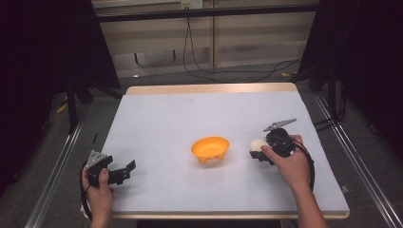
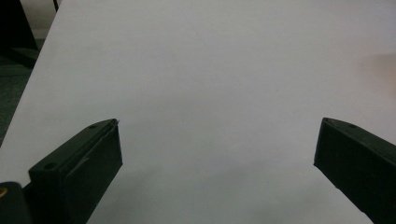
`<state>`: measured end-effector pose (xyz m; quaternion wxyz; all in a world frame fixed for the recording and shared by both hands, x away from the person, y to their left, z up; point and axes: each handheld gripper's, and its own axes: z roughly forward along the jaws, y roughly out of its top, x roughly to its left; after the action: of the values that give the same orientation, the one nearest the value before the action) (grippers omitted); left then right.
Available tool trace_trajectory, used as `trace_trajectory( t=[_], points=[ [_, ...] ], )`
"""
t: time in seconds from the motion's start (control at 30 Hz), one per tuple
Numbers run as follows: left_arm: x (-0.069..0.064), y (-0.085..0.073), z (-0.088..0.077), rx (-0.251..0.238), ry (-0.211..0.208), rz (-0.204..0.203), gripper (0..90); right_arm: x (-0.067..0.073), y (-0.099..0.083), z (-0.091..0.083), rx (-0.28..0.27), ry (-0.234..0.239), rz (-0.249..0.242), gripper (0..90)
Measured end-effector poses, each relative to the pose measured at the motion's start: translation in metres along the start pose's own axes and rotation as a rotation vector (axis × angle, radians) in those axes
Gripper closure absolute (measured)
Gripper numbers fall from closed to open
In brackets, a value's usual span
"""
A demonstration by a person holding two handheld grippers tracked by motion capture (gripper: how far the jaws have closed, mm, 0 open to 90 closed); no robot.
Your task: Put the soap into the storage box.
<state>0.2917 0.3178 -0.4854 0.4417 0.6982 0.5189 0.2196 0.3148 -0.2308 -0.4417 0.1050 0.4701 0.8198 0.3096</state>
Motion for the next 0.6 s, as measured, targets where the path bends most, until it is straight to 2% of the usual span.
trace_trajectory(
  t=[0.2,0.43,0.6],
  points=[
    [0.000,0.000,0.000,-0.001,-0.003,0.001,0.8,0.003,0.008,-0.001,-0.019,0.024,-0.003,24.1],
    [0.000,0.000,0.000,-0.001,-0.003,0.001,0.8,0.005,0.014,-0.004,-0.020,0.021,-0.015,24.1],
    [0.000,0.000,0.000,-0.001,-0.004,0.001,0.8,0.007,0.020,-0.006,-0.036,0.036,-0.026,24.1]
  ],
)
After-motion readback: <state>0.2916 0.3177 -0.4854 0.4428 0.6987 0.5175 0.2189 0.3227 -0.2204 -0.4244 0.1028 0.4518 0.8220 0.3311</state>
